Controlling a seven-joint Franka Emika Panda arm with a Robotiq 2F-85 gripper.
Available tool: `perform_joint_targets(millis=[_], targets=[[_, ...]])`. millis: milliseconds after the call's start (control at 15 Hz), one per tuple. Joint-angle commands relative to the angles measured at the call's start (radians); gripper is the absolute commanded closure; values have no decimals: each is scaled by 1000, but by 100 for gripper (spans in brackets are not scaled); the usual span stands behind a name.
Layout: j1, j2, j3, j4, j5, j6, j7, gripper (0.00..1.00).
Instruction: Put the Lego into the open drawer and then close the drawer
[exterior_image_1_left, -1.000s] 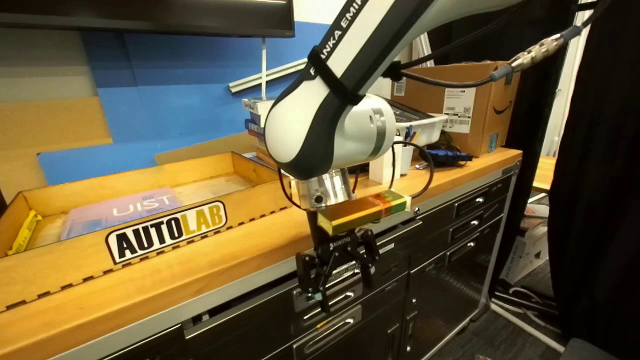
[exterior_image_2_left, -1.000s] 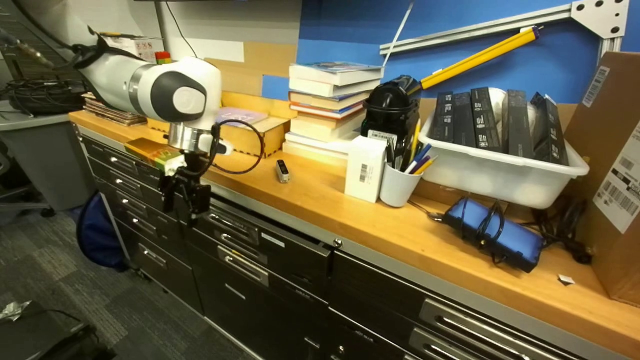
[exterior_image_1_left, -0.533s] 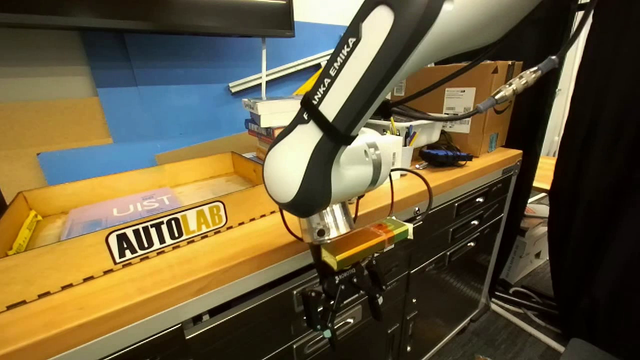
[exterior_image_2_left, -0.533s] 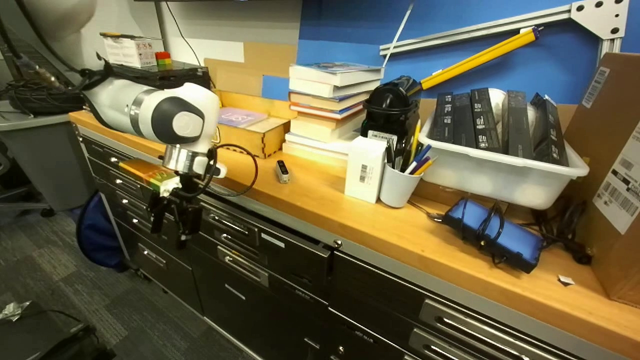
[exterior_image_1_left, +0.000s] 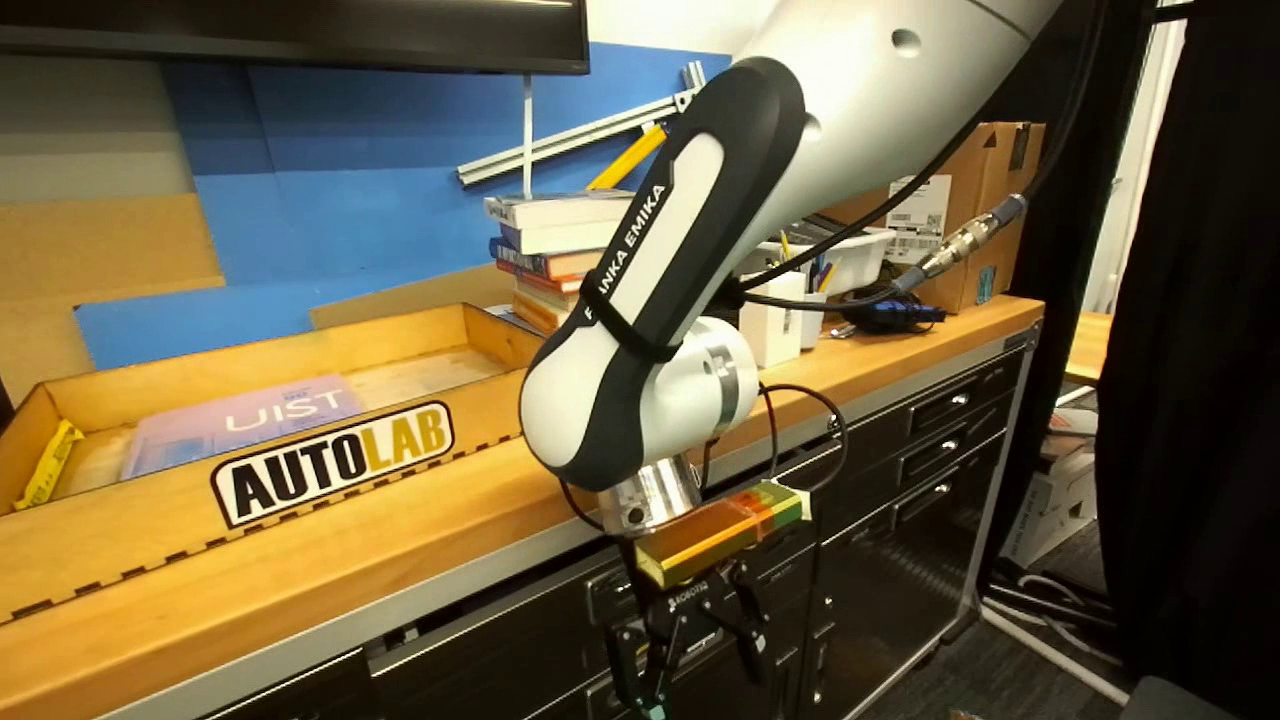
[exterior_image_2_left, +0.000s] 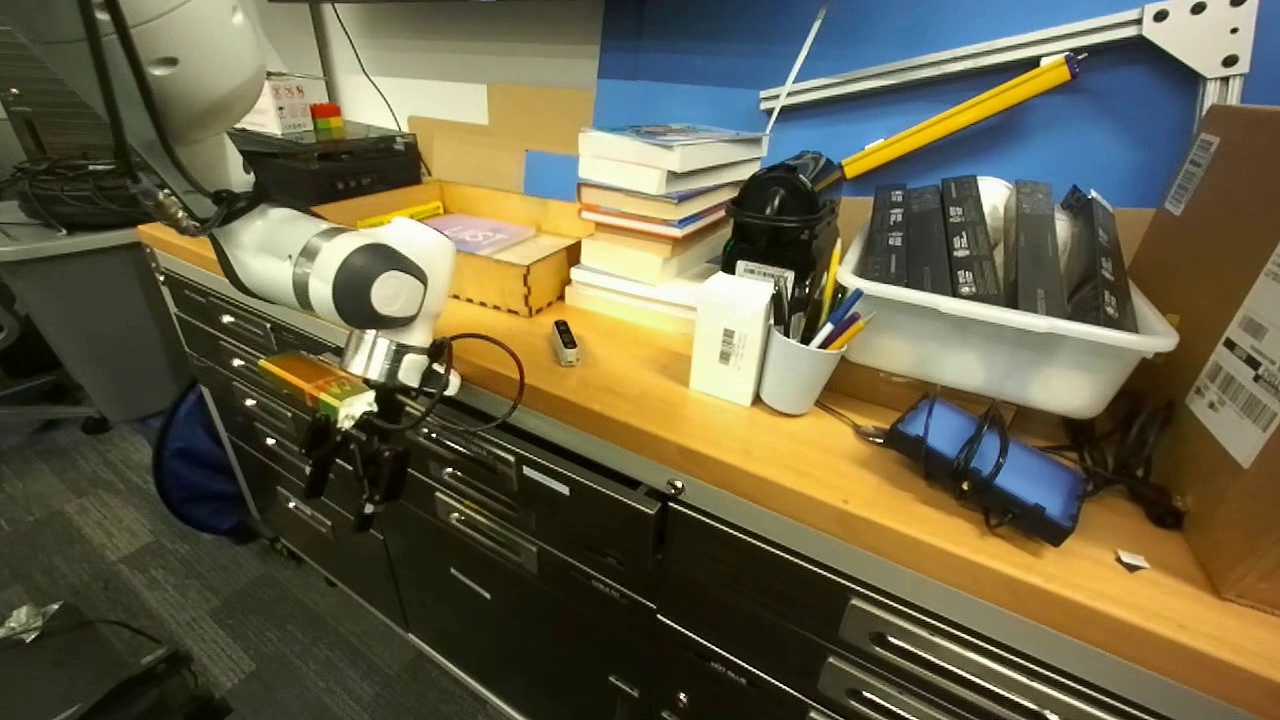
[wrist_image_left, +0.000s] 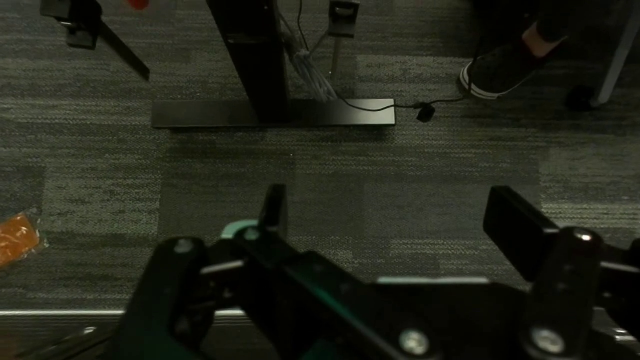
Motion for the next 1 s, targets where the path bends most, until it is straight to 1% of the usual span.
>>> perform_joint_targets(millis=[0,267,467,667,933], targets=[[19,20,-24,18,43,103,114,0],[26,-25,-21,-43,106,260,202,0],[56,-51,-39,-83,89,385,304,0],[105,-59,-82,-112,46,519,427,0],[191,-53,-182,-130,-84,662,611,0]])
